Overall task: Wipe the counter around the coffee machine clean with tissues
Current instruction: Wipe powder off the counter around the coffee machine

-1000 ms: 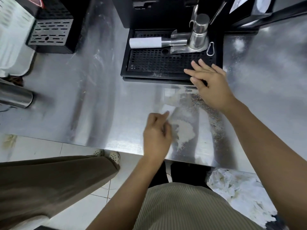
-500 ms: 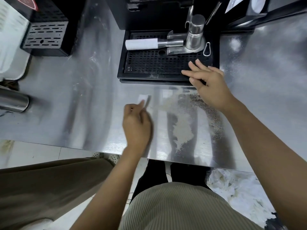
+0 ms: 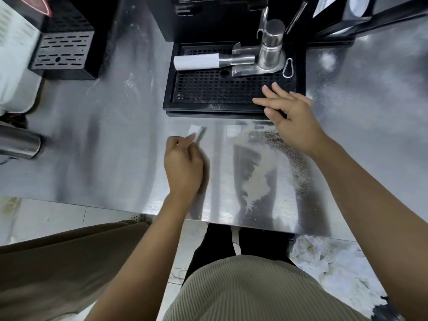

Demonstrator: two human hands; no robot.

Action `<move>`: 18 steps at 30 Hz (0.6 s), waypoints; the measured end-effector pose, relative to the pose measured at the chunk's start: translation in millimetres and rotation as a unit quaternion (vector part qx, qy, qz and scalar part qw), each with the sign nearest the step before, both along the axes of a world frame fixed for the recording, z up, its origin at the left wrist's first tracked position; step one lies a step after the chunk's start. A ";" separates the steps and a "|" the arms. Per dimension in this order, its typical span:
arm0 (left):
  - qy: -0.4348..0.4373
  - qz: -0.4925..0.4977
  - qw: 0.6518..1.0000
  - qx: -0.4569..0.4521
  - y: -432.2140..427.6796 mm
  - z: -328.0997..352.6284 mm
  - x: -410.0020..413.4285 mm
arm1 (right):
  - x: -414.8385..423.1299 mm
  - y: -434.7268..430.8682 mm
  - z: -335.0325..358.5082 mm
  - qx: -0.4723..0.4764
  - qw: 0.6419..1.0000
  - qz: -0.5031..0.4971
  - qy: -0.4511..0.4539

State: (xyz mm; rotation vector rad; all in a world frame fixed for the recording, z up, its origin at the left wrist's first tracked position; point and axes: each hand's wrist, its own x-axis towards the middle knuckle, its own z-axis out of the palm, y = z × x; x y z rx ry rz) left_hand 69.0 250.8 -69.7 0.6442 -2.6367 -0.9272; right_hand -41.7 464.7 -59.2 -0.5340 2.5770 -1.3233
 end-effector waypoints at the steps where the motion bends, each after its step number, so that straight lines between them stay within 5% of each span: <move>1: 0.002 -0.009 1.000 -0.005 4.1 -2.6 -2.3 | 0.0 -0.2 -0.1 -0.003 1.000 -0.001 0.000; 12: 0.005 -0.224 0.974 0.047 89.4 -7.0 -8.9 | 0.3 -0.6 -0.3 0.020 1.000 0.007 0.023; 18: 0.000 -0.152 0.987 0.055 49.5 4.2 15.5 | 22.5 -31.2 -1.8 0.286 0.950 0.038 0.123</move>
